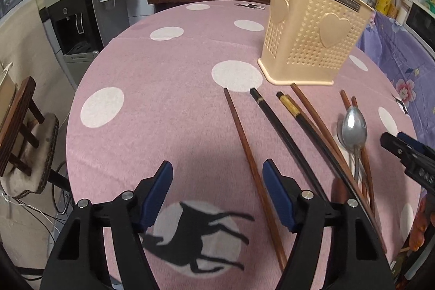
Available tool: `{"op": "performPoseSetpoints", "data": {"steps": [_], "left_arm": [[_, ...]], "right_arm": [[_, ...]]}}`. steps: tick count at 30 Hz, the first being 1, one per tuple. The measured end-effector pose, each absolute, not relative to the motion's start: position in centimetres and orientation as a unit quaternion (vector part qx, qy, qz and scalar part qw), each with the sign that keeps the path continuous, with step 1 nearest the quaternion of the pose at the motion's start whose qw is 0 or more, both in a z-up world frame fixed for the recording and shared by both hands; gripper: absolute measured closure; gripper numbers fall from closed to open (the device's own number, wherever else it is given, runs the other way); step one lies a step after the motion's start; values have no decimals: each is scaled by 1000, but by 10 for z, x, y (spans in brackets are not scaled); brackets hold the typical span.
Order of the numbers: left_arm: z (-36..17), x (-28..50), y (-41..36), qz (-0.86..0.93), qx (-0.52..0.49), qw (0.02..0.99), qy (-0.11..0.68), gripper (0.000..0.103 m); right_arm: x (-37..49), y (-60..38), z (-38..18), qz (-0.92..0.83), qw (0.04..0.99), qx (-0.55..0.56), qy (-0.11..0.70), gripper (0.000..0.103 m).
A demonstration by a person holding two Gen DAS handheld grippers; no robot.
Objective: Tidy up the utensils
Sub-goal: 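Move both tools toward the chopsticks lying beside the cream basket, then close the left tool on a brown chopstick while the right tool grasps another brown chopstick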
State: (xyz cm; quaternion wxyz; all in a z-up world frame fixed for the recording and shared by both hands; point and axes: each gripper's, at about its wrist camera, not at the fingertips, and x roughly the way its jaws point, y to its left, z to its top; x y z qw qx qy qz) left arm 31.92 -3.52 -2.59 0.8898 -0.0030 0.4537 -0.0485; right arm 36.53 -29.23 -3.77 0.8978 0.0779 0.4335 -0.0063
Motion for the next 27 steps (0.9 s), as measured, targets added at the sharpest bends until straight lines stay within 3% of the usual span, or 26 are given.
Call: {"op": "performPoseSetpoints", "data": {"steps": [7,12,22,27], "left_arm": [[-29,344,-43,-20,-15,889,457,35],[-34,359,-52,-10,-16,881,473,47],[-40,371,-60,14,10,875,484,52],[-38,376,-65,16,13,875,484,66]], "right_arm": [[404,-296,-45,-40,882,110,457,53],[417,-300,-46,-49,875,130,464,63],[437,-301,-53,-54,859,155,485,79],[440,-291,-57,-52,856,150,492,83]]}}
